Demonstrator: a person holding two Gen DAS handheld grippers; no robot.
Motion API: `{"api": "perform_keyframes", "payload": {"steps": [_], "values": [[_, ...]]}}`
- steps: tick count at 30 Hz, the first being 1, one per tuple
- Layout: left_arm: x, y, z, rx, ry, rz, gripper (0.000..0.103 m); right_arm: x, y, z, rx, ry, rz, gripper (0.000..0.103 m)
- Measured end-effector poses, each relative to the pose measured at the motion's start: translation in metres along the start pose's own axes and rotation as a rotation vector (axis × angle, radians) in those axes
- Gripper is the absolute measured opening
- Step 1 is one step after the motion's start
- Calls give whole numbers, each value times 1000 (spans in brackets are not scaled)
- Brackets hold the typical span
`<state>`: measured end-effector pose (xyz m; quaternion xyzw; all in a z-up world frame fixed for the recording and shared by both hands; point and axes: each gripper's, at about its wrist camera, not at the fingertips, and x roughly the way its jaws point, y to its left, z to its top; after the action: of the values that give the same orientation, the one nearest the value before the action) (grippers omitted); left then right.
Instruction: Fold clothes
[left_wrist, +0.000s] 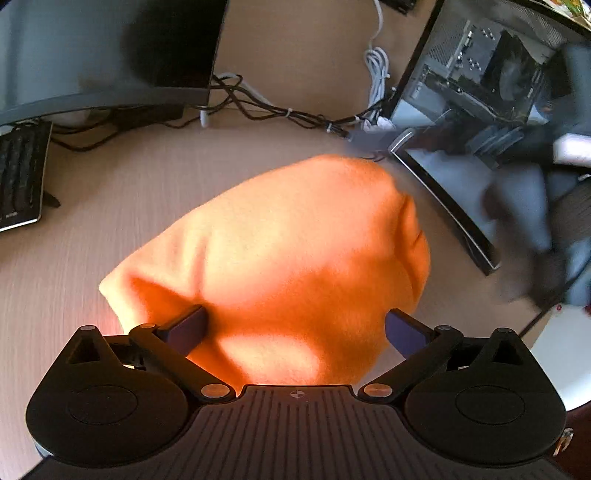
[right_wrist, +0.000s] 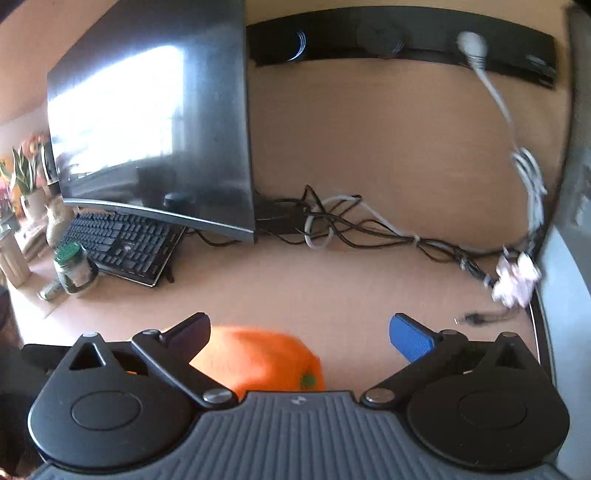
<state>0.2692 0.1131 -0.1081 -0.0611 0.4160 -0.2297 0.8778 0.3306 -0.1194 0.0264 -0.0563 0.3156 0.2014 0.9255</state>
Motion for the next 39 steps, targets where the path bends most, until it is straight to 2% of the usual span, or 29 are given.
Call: {"api": "perform_keyframes", "payload": {"steps": [2, 4, 7, 11, 16, 17, 19, 21, 24, 26, 28, 31, 32, 36, 38, 39], "values": [[-3, 6, -2, -23, -10, -18, 103, 32, 10, -15, -86, 72, -72, 103], [-4, 10, -3, -40, -17, -30, 103, 57, 14, -37, -132, 99, -100, 103], [-4, 12, -1, -45, -15, -30, 103, 65, 21, -37, -91, 106, -118, 103], [-4, 13, -1, -36, -5, -38, 103, 53, 19, -21, -126, 148, -88, 103], [-4, 15, 0, -40, -2, -50, 103, 4, 16, -14, -69, 88, -8, 103], [-4, 16, 0, -40, -2, -52, 103, 0, 18, -20, -72, 94, -1, 103], [-7, 19, 3, -39, 4, -53, 103, 9, 21, -41, -87, 148, -45, 103], [-16, 22, 9, -46, 14, -56, 103, 20, 17, -64, -43, 154, -45, 103], [-49, 28, 15, -94, -9, -147, 103, 23, 6, -79, 76, 146, -23, 103], [-63, 37, 12, -169, -13, -234, 103, 21, 8, -83, 72, 139, -33, 103], [-59, 47, 4, -270, 26, -307, 103, 19, 10, -79, 47, 142, -35, 103], [-36, 55, -10, -366, 93, -337, 103, 12, 12, -67, 5, 138, -33, 103], [-32, 56, -13, -373, 97, -331, 103, 7, 11, -58, -12, 130, -29, 103], [-21, 58, -18, -377, 98, -307, 103, -6, 11, -3, -97, -17, -25, 103], [-21, 60, -14, -357, 84, -293, 103, 11, 18, 12, -159, -2, -42, 103], [-20, 62, -12, -342, 73, -278, 103, 29, 23, 11, -223, 53, -72, 103]]}}
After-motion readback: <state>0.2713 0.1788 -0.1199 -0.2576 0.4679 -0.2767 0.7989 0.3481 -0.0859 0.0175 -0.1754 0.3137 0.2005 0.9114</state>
